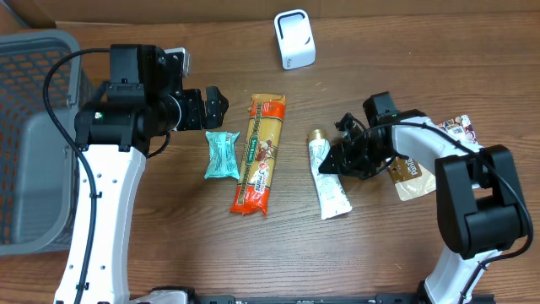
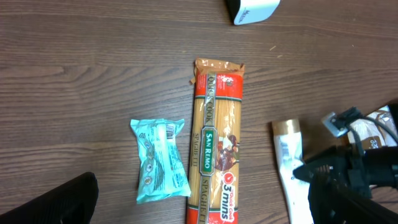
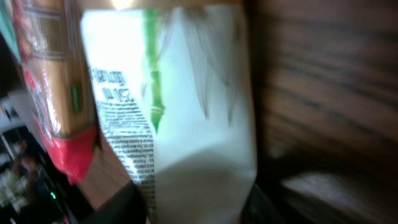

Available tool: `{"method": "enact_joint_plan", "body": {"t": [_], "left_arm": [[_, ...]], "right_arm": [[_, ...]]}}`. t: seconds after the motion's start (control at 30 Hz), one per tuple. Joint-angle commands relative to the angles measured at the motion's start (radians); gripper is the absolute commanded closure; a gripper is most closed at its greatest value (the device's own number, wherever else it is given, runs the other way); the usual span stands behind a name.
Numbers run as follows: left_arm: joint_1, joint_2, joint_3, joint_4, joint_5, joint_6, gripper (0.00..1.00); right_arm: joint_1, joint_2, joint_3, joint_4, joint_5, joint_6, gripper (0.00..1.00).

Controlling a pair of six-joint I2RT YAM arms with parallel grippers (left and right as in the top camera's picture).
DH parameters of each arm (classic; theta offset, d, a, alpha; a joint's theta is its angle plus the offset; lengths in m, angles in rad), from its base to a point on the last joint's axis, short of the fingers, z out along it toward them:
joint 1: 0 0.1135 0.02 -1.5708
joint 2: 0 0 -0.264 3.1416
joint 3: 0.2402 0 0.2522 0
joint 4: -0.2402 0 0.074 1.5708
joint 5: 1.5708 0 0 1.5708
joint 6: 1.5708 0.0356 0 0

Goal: Scan the item barcode

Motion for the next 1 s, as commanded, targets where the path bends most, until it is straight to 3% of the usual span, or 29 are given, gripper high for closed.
{"method": "enact_joint_plan", "body": {"t": [0.0, 0.1, 0.27, 0.33, 0.5, 0.57, 0.87, 0.97], "left_arm": [[-0.013, 0.003, 0.005, 0.000, 0.005, 0.016, 0.00], [-0.013, 0.003, 0.005, 0.000, 0.005, 0.016, 0.00], [-0.013, 0.003, 0.005, 0.000, 0.005, 0.016, 0.00], [-0.013, 0.003, 0.005, 0.000, 0.005, 0.015, 0.00], [-0.013, 0.003, 0.005, 0.000, 0.005, 0.016, 0.00], [-0.013, 0.003, 0.005, 0.000, 0.005, 0.015, 0.00], [-0.013, 0.003, 0.005, 0.000, 0.005, 0.015, 0.00], [-0.013, 0.003, 0.005, 0.000, 0.005, 0.016, 0.00]], "right_arm": [[0.031, 0.007, -0.023, 0.008, 0.009, 0.045, 0.78], [0.031, 0.006, -0.018, 0.015, -0.025, 0.047, 0.92], [0.028, 0.006, 0.048, -0.058, -0.042, 0.042, 0.91], [0.028, 0.006, 0.080, -0.098, -0.042, 0.035, 0.82], [0.033, 0.006, 0.081, -0.130, -0.024, 0.032, 0.37], [0.035, 0.006, 0.059, -0.128, -0.011, 0.032, 0.33], [0.042, 0.009, -0.114, -0.018, -0.117, 0.093, 0.35], [0.048, 0.008, -0.165, 0.057, -0.117, 0.167, 0.46]]}}
